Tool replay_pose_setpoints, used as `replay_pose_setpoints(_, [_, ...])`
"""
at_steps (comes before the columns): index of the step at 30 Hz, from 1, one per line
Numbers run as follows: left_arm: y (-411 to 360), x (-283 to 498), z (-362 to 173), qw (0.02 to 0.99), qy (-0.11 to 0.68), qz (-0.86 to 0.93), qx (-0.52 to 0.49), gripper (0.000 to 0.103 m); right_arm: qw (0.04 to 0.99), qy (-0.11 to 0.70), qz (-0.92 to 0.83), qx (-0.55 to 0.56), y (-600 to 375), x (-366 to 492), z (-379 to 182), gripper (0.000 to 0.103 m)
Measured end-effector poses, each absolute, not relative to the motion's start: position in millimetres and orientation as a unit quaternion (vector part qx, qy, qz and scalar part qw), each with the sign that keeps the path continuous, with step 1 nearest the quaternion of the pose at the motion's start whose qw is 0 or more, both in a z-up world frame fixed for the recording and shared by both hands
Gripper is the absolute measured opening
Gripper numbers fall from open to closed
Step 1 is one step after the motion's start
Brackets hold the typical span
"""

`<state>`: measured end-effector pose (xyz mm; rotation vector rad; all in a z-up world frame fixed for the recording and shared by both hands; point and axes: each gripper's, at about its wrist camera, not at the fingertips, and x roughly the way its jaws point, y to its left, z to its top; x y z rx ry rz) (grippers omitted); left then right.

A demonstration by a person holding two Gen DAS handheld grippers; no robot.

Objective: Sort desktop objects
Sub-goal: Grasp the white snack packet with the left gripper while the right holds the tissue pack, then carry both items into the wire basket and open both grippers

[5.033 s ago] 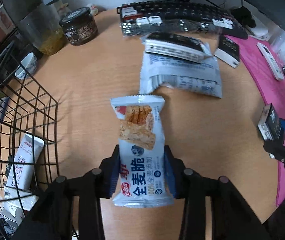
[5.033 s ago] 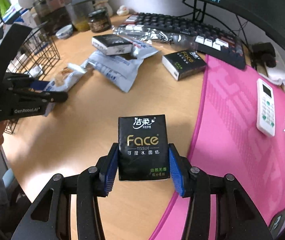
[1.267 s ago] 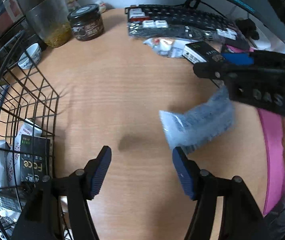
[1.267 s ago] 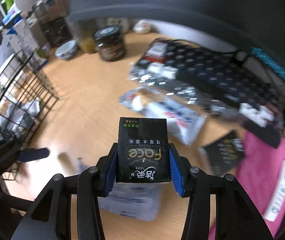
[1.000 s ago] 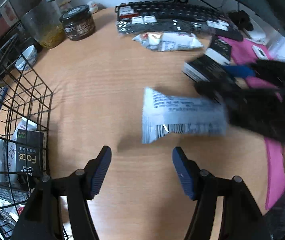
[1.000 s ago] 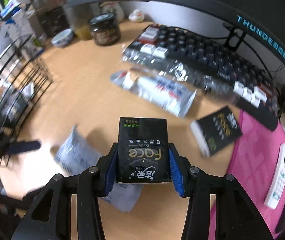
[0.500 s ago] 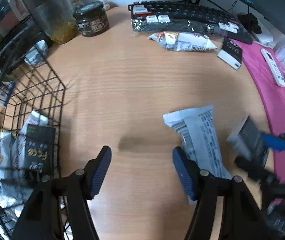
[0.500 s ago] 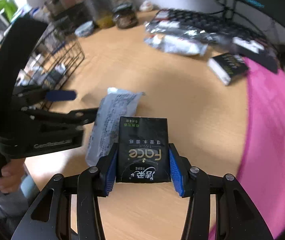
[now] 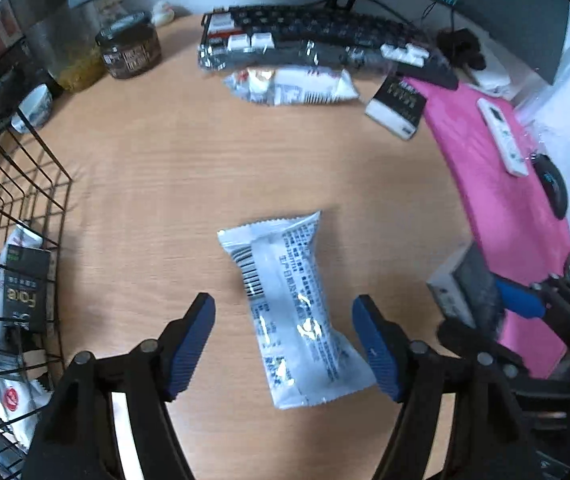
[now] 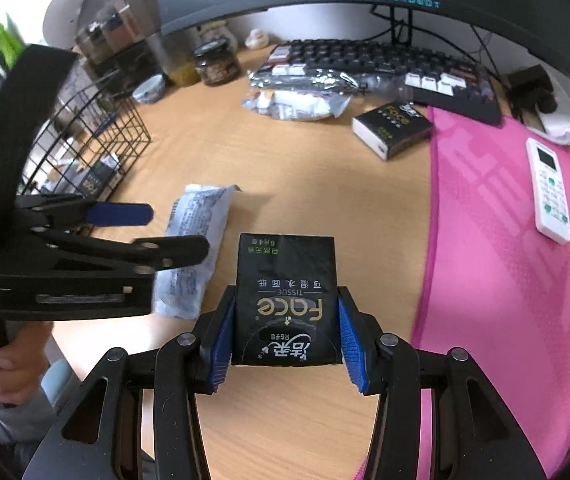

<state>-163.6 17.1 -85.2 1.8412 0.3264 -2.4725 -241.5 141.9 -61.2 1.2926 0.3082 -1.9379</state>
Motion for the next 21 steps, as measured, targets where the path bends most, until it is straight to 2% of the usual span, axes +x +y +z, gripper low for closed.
replay_pose_setpoints(9, [18.9,-173.5,-95.6,0.024,0.104,-0.792,0.601,0.074,0.392,0.112,-0.755,0.514,147.6,-245.4,-68.1,0.047])
replay_pose_setpoints(11, [20.3,-174.1,-96.7,0.021,0.104,-0.791,0.602,0.069,0.391,0.114,-0.755,0.515,147.4,-245.2,-69.1,0.047])
replay_pose_setpoints(13, [21.6,-173.8,-95.9,0.023,0.099,-0.794,0.600,0.054,0.391,0.115,-0.754,0.515,147.1,-245.2,-69.8,0.047])
replay_pose_setpoints(14, [22.9,-173.7,-95.4,0.023,0.094,-0.795,0.599,0.051,0.390,0.115,-0.754,0.516,147.2,-245.2,-70.0,0.047])
replay_pose_setpoints(21, [24.0,-168.9,-90.9,0.009,0.097,-0.797,0.596,0.041,0.390,0.119,-0.754,0.515,145.0,-242.0,-67.3,0.047])
